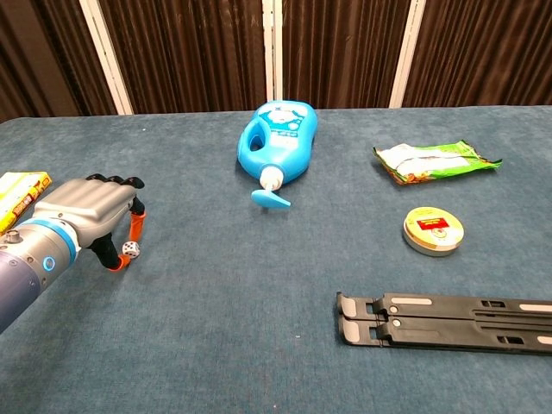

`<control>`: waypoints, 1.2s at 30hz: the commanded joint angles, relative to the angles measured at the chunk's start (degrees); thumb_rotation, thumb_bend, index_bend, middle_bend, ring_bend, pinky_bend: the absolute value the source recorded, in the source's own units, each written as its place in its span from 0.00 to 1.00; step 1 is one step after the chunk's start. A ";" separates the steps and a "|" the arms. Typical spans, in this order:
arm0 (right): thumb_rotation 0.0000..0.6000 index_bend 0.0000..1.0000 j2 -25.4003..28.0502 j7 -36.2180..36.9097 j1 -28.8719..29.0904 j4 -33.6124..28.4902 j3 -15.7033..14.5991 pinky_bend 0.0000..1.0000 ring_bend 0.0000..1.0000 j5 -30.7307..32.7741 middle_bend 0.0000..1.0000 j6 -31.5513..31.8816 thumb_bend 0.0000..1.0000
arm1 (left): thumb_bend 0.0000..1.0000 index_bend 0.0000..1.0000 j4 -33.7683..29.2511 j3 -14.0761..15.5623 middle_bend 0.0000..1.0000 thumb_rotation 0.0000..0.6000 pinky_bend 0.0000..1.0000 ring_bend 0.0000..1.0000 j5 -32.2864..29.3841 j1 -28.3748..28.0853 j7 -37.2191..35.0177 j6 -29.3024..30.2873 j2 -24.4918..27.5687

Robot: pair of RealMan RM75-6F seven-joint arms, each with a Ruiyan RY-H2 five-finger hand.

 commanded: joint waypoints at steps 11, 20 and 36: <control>1.00 0.05 -0.18 -0.03 -0.04 0.16 0.16 0.00 0.00 0.09 0.00 0.15 0.08 | 0.55 0.58 -5.38 0.35 0.00 1.00 0.00 0.00 4.66 -0.16 -4.39 1.59 3.74; 1.00 0.05 -0.26 -0.29 -0.11 0.17 0.19 0.00 0.00 0.22 0.00 0.15 0.08 | 0.55 0.55 -13.33 -1.08 0.00 1.00 0.00 0.00 10.13 -1.58 -4.77 3.56 8.56; 1.00 0.05 -0.67 -1.55 -0.20 0.20 0.12 0.00 0.00 0.32 0.00 -0.01 0.08 | 0.39 0.14 -23.01 -0.66 0.00 1.00 0.00 0.00 16.27 0.23 -8.12 7.53 18.80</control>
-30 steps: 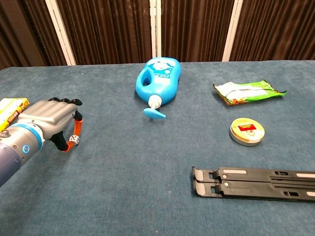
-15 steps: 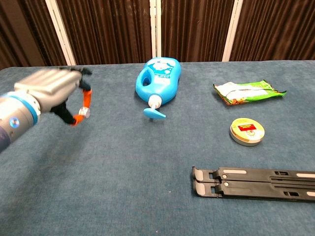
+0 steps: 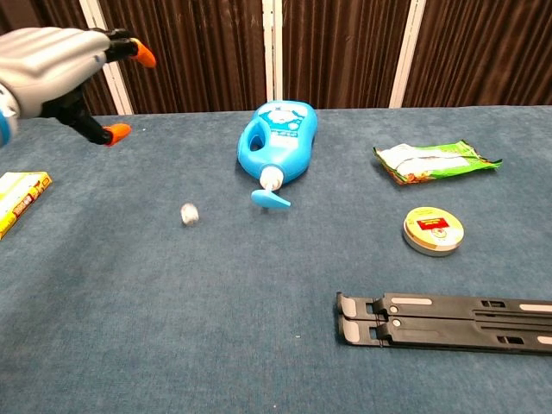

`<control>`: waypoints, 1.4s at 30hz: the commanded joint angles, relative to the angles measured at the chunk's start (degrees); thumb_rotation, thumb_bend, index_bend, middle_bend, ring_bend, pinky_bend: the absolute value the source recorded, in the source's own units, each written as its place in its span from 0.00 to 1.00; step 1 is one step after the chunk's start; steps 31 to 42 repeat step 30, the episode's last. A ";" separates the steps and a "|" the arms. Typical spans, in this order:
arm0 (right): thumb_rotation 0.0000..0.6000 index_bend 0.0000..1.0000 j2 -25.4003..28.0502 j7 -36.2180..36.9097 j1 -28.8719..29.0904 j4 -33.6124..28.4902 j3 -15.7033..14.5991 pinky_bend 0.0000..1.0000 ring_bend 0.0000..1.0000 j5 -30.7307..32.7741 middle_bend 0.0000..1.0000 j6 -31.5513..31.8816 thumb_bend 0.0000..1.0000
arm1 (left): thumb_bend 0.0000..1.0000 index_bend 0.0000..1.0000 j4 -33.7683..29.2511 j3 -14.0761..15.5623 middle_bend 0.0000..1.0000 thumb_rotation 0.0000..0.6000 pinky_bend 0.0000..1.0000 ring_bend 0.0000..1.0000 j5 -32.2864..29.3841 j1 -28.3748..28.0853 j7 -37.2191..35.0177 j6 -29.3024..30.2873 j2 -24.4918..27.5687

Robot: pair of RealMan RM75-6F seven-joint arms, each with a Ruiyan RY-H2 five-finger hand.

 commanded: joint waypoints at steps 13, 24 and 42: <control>1.00 0.05 -0.99 -2.43 0.09 0.42 -0.09 0.00 0.00 0.37 0.00 -0.71 0.08 | 0.32 0.09 4.20 14.09 0.00 1.00 0.00 0.00 16.12 14.23 -19.00 10.39 8.65; 1.00 0.00 -1.93 -4.64 0.11 0.98 -0.09 0.00 0.00 0.27 0.00 -0.72 0.08 | 0.20 0.00 8.36 20.02 0.00 1.00 0.00 0.00 21.84 23.73 -25.81 17.25 12.88; 1.00 0.00 -2.27 -5.55 0.22 0.86 -0.47 0.00 0.00 -0.45 0.00 -0.83 0.08 | 0.20 0.00 8.62 20.07 0.00 1.00 0.00 0.00 23.61 26.53 -28.35 18.81 14.70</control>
